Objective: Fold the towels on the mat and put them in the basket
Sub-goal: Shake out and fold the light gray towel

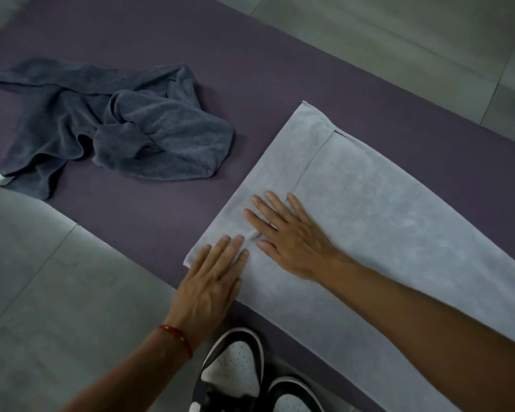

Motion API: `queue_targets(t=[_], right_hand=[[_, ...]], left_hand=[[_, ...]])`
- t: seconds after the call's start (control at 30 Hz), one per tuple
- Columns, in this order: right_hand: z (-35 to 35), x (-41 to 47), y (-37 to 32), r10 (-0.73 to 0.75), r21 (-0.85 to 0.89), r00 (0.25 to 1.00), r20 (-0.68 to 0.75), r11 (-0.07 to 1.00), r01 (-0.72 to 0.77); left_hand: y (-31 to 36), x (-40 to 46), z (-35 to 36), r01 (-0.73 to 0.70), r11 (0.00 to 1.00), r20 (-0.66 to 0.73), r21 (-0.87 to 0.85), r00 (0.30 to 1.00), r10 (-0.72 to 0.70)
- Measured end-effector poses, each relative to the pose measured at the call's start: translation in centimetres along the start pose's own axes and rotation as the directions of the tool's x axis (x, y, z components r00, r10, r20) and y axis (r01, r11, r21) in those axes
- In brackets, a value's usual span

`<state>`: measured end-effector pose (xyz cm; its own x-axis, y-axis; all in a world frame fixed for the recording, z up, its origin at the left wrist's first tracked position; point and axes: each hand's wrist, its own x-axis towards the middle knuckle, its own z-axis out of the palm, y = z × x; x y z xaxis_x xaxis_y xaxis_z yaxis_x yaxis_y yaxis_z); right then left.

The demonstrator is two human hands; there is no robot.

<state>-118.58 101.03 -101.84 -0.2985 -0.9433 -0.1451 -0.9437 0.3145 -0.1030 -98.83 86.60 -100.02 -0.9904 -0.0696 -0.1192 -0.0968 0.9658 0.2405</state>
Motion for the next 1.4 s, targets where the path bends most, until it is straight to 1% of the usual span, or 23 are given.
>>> queue_targets(t=[0.07, 0.13, 0.23, 0.3, 0.37, 0.43, 0.53, 0.6, 0.67, 0.73, 0.83, 0.87, 0.97, 1.03, 1.07, 1.17, 1.27, 1.33, 1.4], right_hand=[[-0.7, -1.1, -0.2, 0.080, 0.005, 0.997, -0.014, 0.997, -0.080], [-0.9, -2.6, -0.8, 0.107, 0.032, 0.994, 0.014, 0.994, -0.107], [-0.5, -6.1, -1.7, 0.166, 0.061, 0.983, 0.076, 0.983, -0.171], [-1.2, -8.5, -1.9, 0.261, 0.114, 0.961, 0.090, 0.956, -0.271], [-2.4, -11.0, -2.0, 0.308, 0.178, 0.941, 0.137, 0.927, -0.329], [-3.9, -13.7, -1.7, 0.299, 0.219, 0.931, 0.209, 0.913, -0.343], [-6.8, -17.6, -1.3, 0.285, 0.245, 0.909, 0.303, 0.899, -0.363], [-8.8, -20.4, -1.1, 0.334, 0.245, 0.887, 0.319, 0.875, -0.418], [-11.0, -23.4, -1.1, 0.442, 0.216, 0.829, 0.342, 0.822, -0.527], [-13.0, -26.9, -1.1, 0.536, 0.210, 0.769, 0.348, 0.755, -0.621], [-15.1, -34.1, -1.0, 0.654, 0.230, 0.661, 0.368, 0.625, -0.746], [-15.4, -36.7, -0.7, 0.703, 0.222, 0.611, 0.364, 0.571, -0.790], [-15.4, -43.5, 0.6, 0.842, 0.211, 0.402, 0.359, 0.346, -0.914], [-14.7, -47.1, 1.6, 0.892, 0.226, 0.279, 0.355, 0.208, -0.952], [-14.1, -48.2, 2.2, 0.904, 0.229, 0.236, 0.356, 0.160, -0.960], [-11.7, -51.1, 4.6, 0.915, 0.237, 0.159, 0.370, 0.073, -0.969], [-8.9, -53.3, 8.0, 0.927, 0.247, 0.110, 0.359, 0.019, -0.969], [-7.1, -54.7, 10.5, 0.935, 0.245, 0.093, 0.342, 0.007, -0.969], [-5.4, -56.2, 13.1, 0.941, 0.240, 0.070, 0.331, -0.012, -0.971]], left_hand=[[0.3, -0.2, -0.1, 0.037, 0.999, -0.016, 0.025, 0.999, -0.036], [0.9, -0.2, -0.1, 0.053, 0.998, -0.042, 0.036, 0.998, -0.052], [2.1, 0.2, -0.1, 0.092, 0.995, -0.057, -0.051, 0.994, -0.094], [2.5, 0.7, -0.6, 0.138, 0.983, -0.015, -0.121, 0.990, -0.140], [2.7, 1.0, -1.3, 0.165, 0.977, 0.070, -0.133, 0.985, -0.157], [3.3, 0.8, -2.5, 0.151, 0.987, 0.161, -0.062, 0.977, -0.139], [5.6, 1.0, -5.5, 0.131, 0.981, 0.264, 0.142, 0.950, -0.165], [8.3, 1.6, -8.1, 0.079, 0.973, 0.272, 0.218, 0.952, -0.138], [11.5, 2.7, -10.6, 0.003, 0.975, 0.260, 0.224, 0.964, -0.063], [14.8, 3.5, -12.4, -0.117, 0.975, 0.277, 0.188, 0.959, 0.062], [19.7, 4.4, -14.1, -0.304, 0.950, 0.322, 0.072, 0.908, 0.266], [21.0, 4.8, -14.7, -0.347, 0.938, 0.346, 0.017, 0.882, 0.320], [24.7, 5.6, -16.4, -0.415, 0.903, 0.418, -0.110, 0.805, 0.421], [27.1, 6.5, -16.9, -0.453, 0.885, 0.426, -0.110, 0.783, 0.454], [27.9, 7.0, -16.9, -0.465, 0.880, 0.424, -0.102, 0.780, 0.461], [30.7, 9.0, -15.6, -0.507, 0.856, 0.437, -0.099, 0.751, 0.495], [33.6, 11.8, -12.7, -0.522, 0.847, 0.473, -0.098, 0.725, 0.501], [35.8, 14.0, -10.3, -0.528, 0.848, 0.470, -0.040, 0.740, 0.482], [38.2, 16.8, -7.5, -0.539, 0.842, 0.432, 0.029, 0.766, 0.476]])
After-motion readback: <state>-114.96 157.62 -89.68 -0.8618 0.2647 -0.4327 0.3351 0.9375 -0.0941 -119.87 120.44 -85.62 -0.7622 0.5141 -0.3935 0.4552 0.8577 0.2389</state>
